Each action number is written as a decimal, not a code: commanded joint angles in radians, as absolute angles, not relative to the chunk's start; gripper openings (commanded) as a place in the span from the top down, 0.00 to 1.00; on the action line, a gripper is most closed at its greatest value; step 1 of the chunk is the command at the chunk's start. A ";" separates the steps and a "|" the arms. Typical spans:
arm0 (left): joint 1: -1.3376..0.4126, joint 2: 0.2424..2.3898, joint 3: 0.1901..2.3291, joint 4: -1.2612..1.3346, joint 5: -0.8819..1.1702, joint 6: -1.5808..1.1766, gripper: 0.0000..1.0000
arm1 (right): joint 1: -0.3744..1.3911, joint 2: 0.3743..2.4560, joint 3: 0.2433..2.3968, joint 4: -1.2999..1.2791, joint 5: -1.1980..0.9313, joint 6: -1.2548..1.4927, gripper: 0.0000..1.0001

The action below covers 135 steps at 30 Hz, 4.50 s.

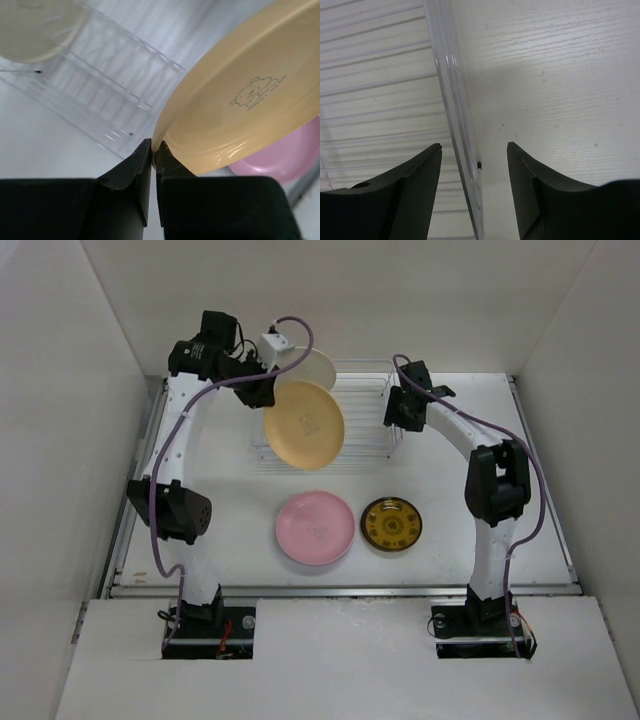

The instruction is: Unload the plates from the dish rack

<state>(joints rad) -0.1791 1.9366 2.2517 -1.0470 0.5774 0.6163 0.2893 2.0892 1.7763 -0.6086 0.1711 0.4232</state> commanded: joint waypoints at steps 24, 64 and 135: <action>-0.568 2.083 1.915 -1.525 0.345 0.672 1.00 | 0.296 1.930 1.626 -0.495 0.175 0.451 0.39; -0.344 2.077 2.320 -1.142 0.322 0.433 0.47 | 0.296 1.991 1.706 -0.497 0.120 0.396 0.36; -0.074 2.209 2.157 0.377 0.741 0.201 1.00 | 0.305 2.028 1.690 -0.548 0.158 0.376 0.50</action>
